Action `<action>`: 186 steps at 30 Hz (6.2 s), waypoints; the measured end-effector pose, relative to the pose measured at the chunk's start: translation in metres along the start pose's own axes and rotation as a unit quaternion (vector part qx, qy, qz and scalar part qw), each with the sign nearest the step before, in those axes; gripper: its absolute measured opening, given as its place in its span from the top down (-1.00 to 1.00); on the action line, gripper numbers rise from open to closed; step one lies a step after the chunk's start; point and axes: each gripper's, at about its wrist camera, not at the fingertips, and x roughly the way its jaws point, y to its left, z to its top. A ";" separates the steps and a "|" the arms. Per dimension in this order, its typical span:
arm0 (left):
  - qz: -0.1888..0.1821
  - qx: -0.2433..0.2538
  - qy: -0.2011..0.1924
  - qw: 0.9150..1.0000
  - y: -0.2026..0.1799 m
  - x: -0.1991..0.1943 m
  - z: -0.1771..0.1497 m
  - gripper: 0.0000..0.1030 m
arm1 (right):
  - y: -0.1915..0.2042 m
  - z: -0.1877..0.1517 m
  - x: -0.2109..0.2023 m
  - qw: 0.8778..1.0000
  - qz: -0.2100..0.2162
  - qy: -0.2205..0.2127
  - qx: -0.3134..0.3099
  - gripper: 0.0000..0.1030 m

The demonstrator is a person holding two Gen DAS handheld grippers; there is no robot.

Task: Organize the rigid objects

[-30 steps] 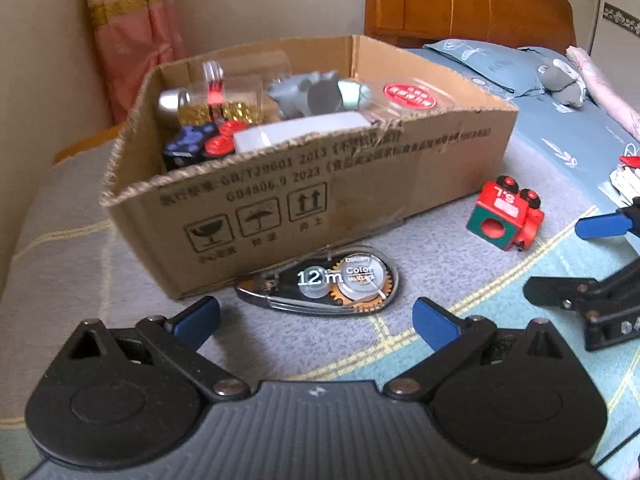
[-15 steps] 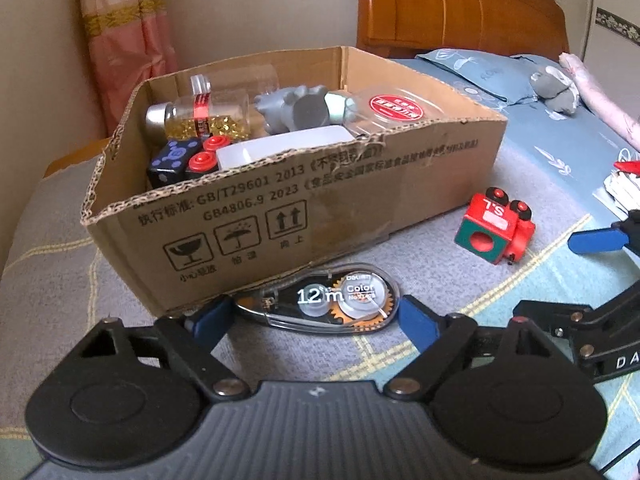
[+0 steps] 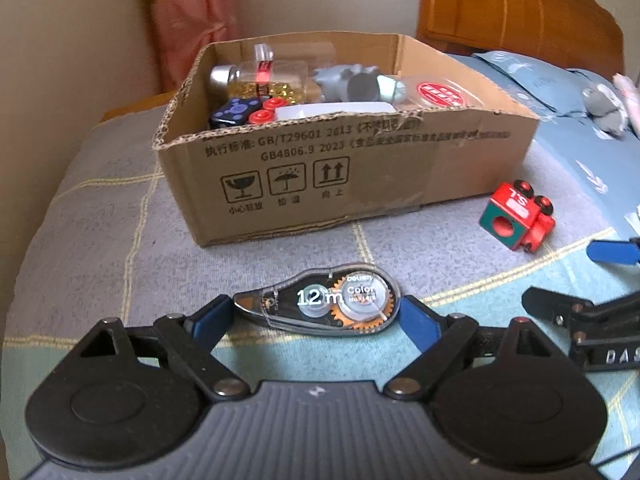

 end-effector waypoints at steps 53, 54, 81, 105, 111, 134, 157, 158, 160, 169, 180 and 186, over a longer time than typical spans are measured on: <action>0.025 -0.034 -0.004 0.999 0.035 0.002 0.003 -0.74 | 0.032 0.040 0.030 0.998 0.056 -0.023 -0.011 -0.98; 0.025 -0.035 -0.004 0.999 0.035 0.001 0.003 -0.74 | 0.030 0.039 0.029 0.998 0.051 -0.023 -0.004 -0.98; 0.025 -0.031 -0.002 0.999 0.035 0.001 0.005 -0.74 | 0.030 0.044 0.025 1.000 0.008 -0.001 -0.010 -0.14; -0.039 0.075 -0.030 0.996 0.033 -0.074 0.056 -0.73 | 0.012 0.060 -0.056 0.989 0.063 -0.028 -0.130 -0.09; -0.025 0.084 -0.065 0.994 0.031 -0.070 0.094 -0.73 | 0.013 0.082 -0.069 0.986 0.064 -0.058 -0.142 -0.09; -0.014 0.050 -0.051 0.997 0.043 -0.051 0.092 -0.89 | 0.005 0.149 -0.037 0.989 0.071 -0.053 -0.119 -0.09; 0.005 0.031 -0.070 0.997 0.060 -0.072 0.077 -0.90 | 0.005 0.232 0.052 0.991 0.076 -0.003 -0.112 -0.09; 0.004 0.031 -0.070 0.997 0.060 -0.072 0.077 -0.90 | 0.005 0.234 0.056 0.991 0.077 0.001 -0.110 -0.09; 0.003 0.031 -0.071 0.997 0.060 -0.072 0.077 -0.90 | 0.005 0.237 0.064 0.991 0.082 0.009 -0.106 -0.09; 0.004 0.024 -0.084 0.996 0.065 -0.076 0.073 -0.90 | 0.002 0.243 0.095 0.993 0.079 0.038 -0.084 -0.09; 0.013 0.020 -0.086 0.996 0.070 -0.079 0.070 -0.90 | 0.001 0.243 0.101 0.995 0.062 0.027 -0.079 -0.91; 0.015 0.020 -0.093 0.995 0.067 -0.082 0.070 -0.90 | 0.000 0.244 0.081 0.994 0.066 0.018 -0.082 -1.00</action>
